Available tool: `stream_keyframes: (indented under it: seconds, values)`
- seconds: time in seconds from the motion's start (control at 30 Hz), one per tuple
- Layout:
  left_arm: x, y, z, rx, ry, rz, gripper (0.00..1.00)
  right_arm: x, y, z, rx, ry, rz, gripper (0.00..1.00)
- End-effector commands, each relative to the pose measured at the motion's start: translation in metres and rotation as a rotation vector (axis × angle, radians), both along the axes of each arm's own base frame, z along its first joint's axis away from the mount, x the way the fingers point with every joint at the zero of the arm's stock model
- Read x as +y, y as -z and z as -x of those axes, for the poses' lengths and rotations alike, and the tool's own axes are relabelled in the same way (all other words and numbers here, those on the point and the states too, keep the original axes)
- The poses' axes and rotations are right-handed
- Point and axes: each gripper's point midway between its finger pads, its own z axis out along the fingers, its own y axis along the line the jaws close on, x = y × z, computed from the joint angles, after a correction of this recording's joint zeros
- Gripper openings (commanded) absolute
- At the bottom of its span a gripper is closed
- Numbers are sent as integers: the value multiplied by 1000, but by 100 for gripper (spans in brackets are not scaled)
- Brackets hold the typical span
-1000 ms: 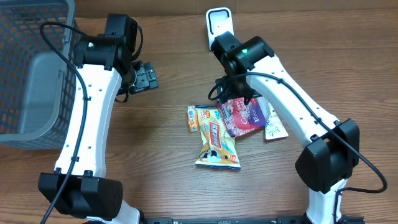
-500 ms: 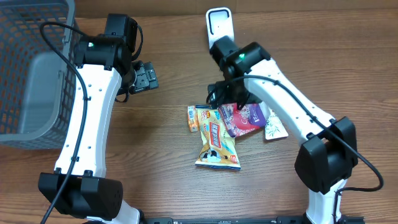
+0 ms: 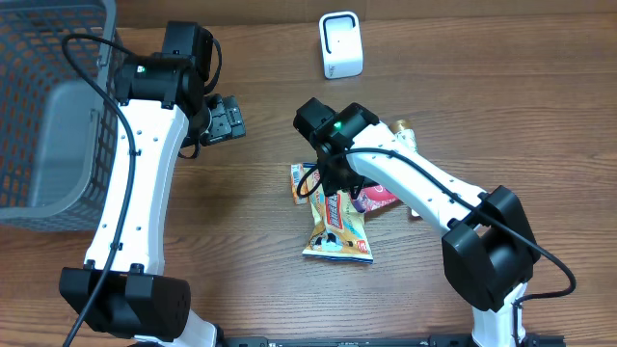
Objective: Scan the item barcode
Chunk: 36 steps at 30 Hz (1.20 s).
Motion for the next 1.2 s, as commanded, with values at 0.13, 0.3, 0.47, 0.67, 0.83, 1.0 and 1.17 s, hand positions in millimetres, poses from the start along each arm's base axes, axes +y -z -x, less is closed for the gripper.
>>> stream_keyframes:
  seconds: [0.13, 0.3, 0.47, 0.67, 0.83, 1.0, 1.17]
  values:
    - [-1, 0, -2, -2, 11, -1, 100, -10, 23, -7, -70, 28, 103, 57]
    - [-1, 0, -2, -2, 11, -1, 100, -14, 31, -14, -103, 54, 131, 47]
    - [-1, 0, -2, -2, 11, -1, 100, -15, 29, -22, -140, 60, 136, 29]
    - [-1, 0, -2, -2, 11, -1, 100, -18, 26, -30, -151, 78, 127, 4]
    - [-1, 0, -2, -2, 11, -1, 100, -18, 12, -40, -174, 91, 114, 4]
    - [-1, 0, -2, -2, 11, -1, 100, -9, -27, -59, -196, 94, 32, 4]
    - [-1, 0, -2, -2, 11, -1, 100, 29, -69, -71, -101, 11, -312, 4]
